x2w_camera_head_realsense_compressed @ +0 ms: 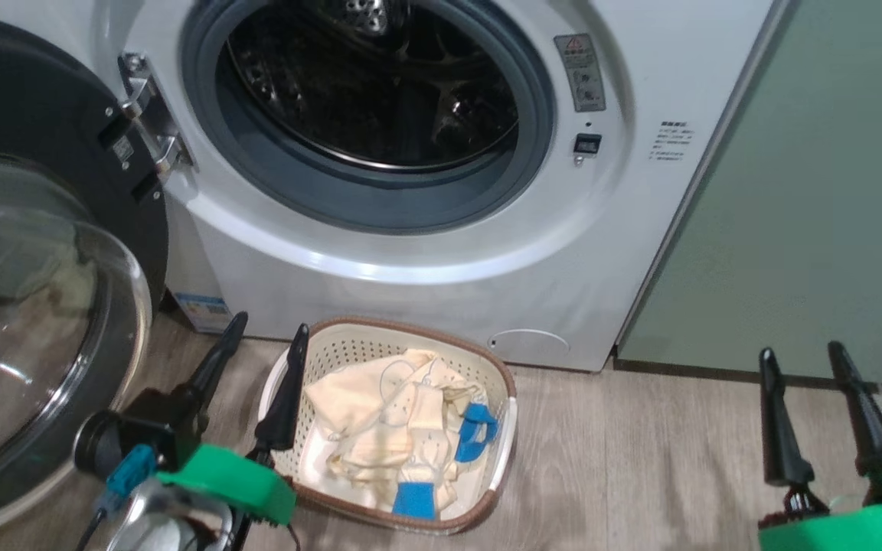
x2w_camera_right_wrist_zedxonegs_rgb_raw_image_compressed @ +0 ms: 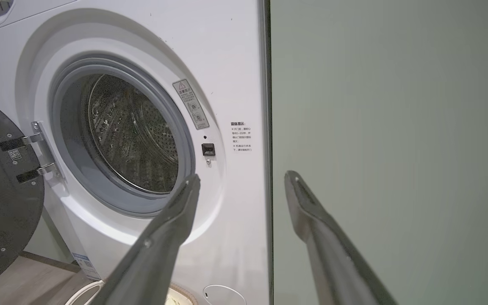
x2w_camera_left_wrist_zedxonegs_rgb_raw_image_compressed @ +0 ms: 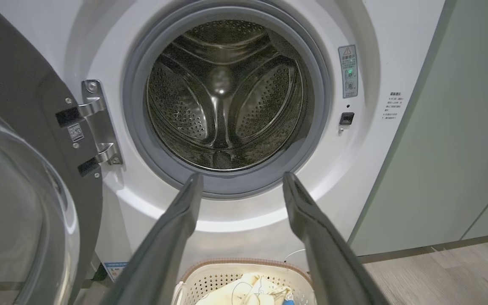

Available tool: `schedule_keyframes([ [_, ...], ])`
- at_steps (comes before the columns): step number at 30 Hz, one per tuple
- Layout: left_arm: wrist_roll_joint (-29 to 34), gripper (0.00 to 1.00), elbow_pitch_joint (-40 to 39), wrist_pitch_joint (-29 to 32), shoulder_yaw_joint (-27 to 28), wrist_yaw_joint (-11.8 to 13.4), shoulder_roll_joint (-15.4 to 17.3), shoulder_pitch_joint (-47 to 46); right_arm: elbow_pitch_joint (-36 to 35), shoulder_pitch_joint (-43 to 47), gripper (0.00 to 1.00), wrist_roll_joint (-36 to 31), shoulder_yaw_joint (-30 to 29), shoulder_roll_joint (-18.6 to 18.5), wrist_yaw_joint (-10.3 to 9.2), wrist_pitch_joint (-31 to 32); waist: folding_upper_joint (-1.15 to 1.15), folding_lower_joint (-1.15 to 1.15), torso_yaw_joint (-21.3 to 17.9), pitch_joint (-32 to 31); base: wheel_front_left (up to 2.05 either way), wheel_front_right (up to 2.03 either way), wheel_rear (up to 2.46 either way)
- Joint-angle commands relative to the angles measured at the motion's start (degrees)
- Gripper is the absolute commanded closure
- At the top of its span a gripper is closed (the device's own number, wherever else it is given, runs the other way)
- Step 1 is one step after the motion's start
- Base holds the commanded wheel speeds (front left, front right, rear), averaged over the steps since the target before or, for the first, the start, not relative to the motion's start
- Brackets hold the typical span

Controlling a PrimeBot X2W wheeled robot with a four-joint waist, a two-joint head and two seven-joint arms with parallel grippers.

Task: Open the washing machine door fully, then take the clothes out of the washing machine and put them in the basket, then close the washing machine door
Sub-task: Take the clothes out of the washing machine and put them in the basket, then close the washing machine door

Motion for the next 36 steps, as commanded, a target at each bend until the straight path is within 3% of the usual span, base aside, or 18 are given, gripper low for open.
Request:
schedule_keyframes([
  [1,0.1,0.00,-2.9,0.4,2.7,0.5,1.4,-1.0,-1.9,-0.6,0.00,0.0,1.5,-1.0,0.20,-0.4,0.00,0.01,-0.5,-0.8,0.00,0.00,0.00],
  [12,-0.5,0.00,-6.4,2.7,3.6,2.1,1.7,3.6,-2.7,2.0,0.00,0.0,2.0,-0.5,0.20,-0.4,0.00,0.01,-2.1,-3.4,0.00,0.00,0.00],
  [36,0.2,0.00,-6.5,2.8,3.2,3.9,2.2,4.0,-2.3,2.0,0.00,-0.1,1.8,-0.1,0.20,-0.4,0.00,0.01,-2.5,-3.5,-0.10,0.10,0.00],
])
